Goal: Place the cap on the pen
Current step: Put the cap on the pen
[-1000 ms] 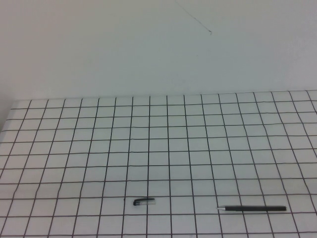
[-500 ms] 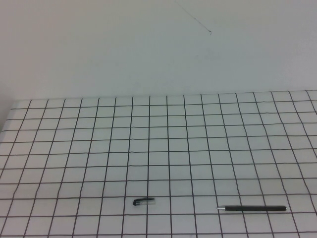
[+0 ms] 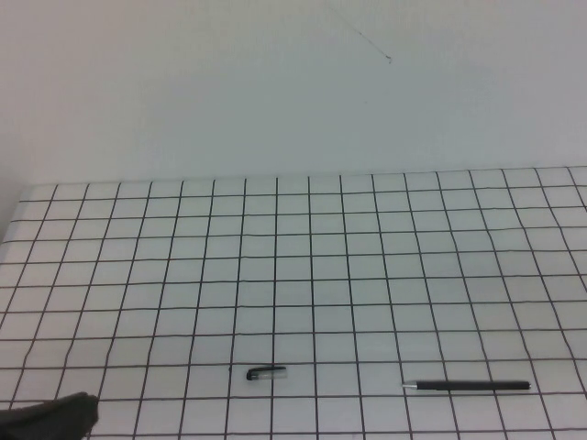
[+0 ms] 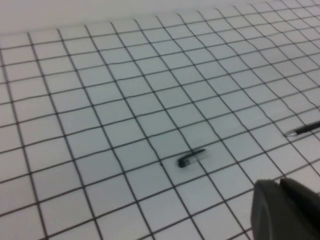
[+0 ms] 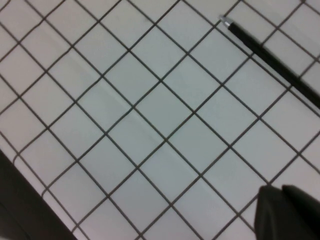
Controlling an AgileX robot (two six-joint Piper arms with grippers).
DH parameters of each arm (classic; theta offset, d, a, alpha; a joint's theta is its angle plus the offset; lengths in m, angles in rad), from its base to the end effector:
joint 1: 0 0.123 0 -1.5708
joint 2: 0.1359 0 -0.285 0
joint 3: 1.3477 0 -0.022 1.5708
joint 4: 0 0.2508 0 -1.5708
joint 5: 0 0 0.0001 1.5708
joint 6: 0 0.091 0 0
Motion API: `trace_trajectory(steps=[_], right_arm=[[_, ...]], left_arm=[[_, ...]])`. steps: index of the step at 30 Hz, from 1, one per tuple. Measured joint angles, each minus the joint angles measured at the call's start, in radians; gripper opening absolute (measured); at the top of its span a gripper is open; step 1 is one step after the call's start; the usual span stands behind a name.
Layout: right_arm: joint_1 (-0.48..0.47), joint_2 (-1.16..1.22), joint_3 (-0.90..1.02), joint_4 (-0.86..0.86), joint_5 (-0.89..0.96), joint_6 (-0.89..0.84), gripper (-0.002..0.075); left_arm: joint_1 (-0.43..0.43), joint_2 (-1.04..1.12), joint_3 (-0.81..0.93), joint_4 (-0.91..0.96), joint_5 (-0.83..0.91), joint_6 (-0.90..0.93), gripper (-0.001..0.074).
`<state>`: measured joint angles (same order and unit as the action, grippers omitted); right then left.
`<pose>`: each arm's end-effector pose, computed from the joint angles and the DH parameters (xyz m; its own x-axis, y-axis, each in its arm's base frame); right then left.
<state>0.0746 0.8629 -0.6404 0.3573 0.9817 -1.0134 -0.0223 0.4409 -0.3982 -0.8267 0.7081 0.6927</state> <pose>0.1353 0.0367 0.2735 -0.4600 -0.7286 -0.5076 -0.7810 0.6040 -0.1592 0.0805 -0.0454 0.2745 -0.4613 0.0128 -0.8871 0.4450 0.8684 -0.2189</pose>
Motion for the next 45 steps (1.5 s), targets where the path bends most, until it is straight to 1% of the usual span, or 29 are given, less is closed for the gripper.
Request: trace_trajectory(steps=[3,7,9,12,15,16,17,19,23,27,32,45], right_arm=[[0.022,0.089,-0.03,0.007,-0.002,-0.038,-0.0001],[0.079,0.221,-0.08,-0.017,-0.037,-0.047,0.0001],[0.117,0.291,-0.11,-0.027,-0.055,-0.075,0.0027],[0.163,0.393,-0.162,-0.035,-0.099,-0.125,0.0131],[0.2,0.499,-0.217,-0.095,-0.144,-0.149,0.0294],[0.214,0.536,-0.237,-0.138,-0.147,-0.152,0.0337],[0.229,0.572,-0.256,-0.186,-0.147,-0.155,0.0365],[0.256,0.634,-0.287,-0.276,-0.148,-0.157,0.0392],[0.304,0.755,-0.333,-0.426,-0.174,-0.164,0.041],[0.328,0.838,-0.349,-0.473,-0.235,-0.164,0.0412],[0.331,0.908,-0.349,-0.54,-0.312,-0.166,0.0412],[0.331,0.973,-0.353,-0.546,-0.352,-0.166,0.0412]], left_arm=[[0.0,0.013,0.0,-0.029,0.044,0.024,0.0],[-0.013,0.013,0.002,-0.034,0.039,0.032,0.0],[-0.022,0.013,0.002,-0.038,0.033,0.032,0.0],[-0.022,0.013,0.002,-0.045,0.033,0.041,0.0],[-0.022,0.013,0.002,-0.045,0.033,0.041,0.0],[-0.022,0.013,0.002,-0.045,0.033,0.041,0.0],[-0.022,0.013,0.002,-0.045,0.033,0.041,0.0],[-0.022,0.013,0.002,-0.045,0.033,0.041,0.0],[-0.022,0.013,0.002,-0.045,0.033,0.041,0.0],[-0.022,0.013,0.004,-0.045,0.033,0.041,0.0],[-0.022,0.013,0.01,-0.045,0.033,0.041,0.0],[-0.022,0.013,0.015,-0.045,0.01,0.041,0.0]])
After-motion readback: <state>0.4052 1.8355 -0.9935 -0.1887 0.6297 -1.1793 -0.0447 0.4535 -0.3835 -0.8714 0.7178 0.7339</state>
